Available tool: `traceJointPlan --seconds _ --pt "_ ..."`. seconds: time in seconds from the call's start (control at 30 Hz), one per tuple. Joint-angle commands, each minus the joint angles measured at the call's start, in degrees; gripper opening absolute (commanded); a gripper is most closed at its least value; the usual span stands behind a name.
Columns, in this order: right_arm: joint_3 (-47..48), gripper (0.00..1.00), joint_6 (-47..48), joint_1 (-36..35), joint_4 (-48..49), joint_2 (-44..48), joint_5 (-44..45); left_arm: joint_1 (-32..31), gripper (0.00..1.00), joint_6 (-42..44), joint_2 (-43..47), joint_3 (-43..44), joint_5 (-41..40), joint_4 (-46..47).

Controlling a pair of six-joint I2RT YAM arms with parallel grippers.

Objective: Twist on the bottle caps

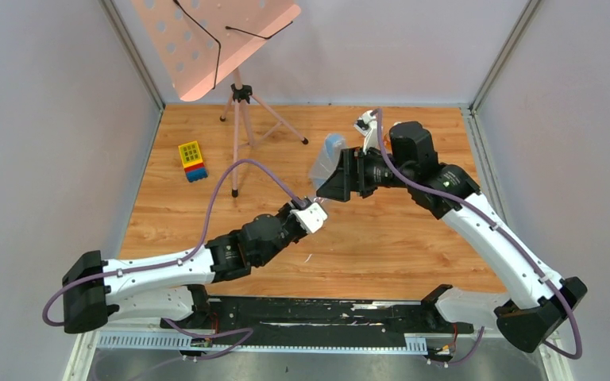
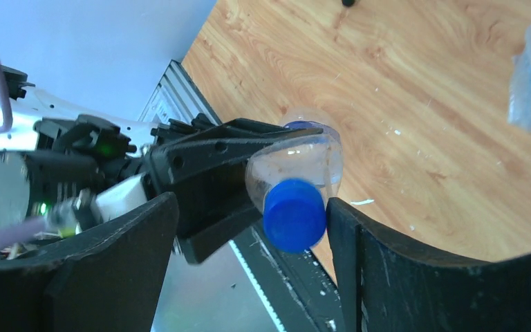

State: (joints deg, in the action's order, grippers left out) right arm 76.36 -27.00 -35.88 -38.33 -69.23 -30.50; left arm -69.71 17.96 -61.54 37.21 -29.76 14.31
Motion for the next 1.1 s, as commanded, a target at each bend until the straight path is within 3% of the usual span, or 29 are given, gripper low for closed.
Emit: traceJointPlan --seconds 0.0,0.23,0.47,0.8,1.07 --pt "1.6 0.80 7.5 0.0 4.5 4.0 1.4 5.5 0.41 -9.0 3.7 -0.6 15.5 -2.7" --pt "-2.7 0.77 19.1 0.2 7.6 10.1 -0.4 17.3 0.41 -18.3 6.6 -3.3 42.5 0.4" --pt "-7.4 0.75 29.8 0.7 11.4 14.6 -6.1 22.2 0.40 -22.5 5.3 -2.4 63.7 4.5" --pt "-10.0 0.71 38.5 1.4 12.4 15.2 -16.3 22.7 0.40 -24.0 2.4 0.8 74.1 5.5" --pt "-10.4 0.68 40.3 2.4 12.3 14.9 -22.1 22.7 0.40 -23.7 3.1 1.4 75.4 5.0"
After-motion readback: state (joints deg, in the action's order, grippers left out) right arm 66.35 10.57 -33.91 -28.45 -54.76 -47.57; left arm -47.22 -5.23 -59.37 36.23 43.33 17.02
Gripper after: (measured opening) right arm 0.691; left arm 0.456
